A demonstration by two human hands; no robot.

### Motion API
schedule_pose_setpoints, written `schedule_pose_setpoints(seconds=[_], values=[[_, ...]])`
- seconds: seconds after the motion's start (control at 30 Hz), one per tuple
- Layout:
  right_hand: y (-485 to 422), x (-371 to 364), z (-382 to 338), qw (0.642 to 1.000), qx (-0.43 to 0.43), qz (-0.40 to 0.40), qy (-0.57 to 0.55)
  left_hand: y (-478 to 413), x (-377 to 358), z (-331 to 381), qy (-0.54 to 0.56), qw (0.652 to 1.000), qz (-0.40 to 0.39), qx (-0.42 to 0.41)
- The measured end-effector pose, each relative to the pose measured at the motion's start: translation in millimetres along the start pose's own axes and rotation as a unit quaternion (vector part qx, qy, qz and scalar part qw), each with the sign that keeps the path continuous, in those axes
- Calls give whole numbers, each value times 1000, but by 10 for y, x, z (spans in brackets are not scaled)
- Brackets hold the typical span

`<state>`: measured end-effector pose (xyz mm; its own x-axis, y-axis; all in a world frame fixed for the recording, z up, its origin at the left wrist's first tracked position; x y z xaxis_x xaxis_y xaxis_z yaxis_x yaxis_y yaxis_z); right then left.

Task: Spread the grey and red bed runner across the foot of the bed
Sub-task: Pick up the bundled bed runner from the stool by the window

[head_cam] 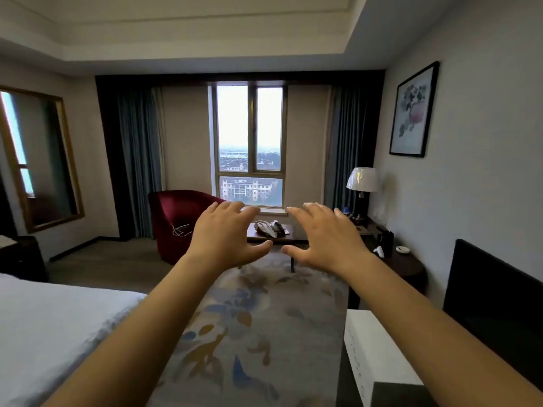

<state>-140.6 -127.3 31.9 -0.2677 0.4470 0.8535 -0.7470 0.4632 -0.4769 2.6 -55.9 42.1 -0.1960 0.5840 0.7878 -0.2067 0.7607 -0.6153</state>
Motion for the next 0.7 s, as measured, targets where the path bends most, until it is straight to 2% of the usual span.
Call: schedule_pose_setpoints(seconds=[0.4,0.7], values=[[-957,-707,227,1000,12,19,-1,-813,-767,-433,1,1000,21,9],[-1976,-1151,660,998,-43,28,27,-1903,-1428,-821,27,999,39,-23]])
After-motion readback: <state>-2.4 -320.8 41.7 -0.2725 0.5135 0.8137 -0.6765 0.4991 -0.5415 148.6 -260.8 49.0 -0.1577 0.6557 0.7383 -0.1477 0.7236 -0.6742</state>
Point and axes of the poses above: each hand's wrist, its own y-axis away from the middle knuckle, its own x-axis out of the back of the hand, z = x × y, the point moved 7 cm from there along -y, towards the middle knuckle, and after that the axes turned 10 degrees about x, right-handed, at the moved point
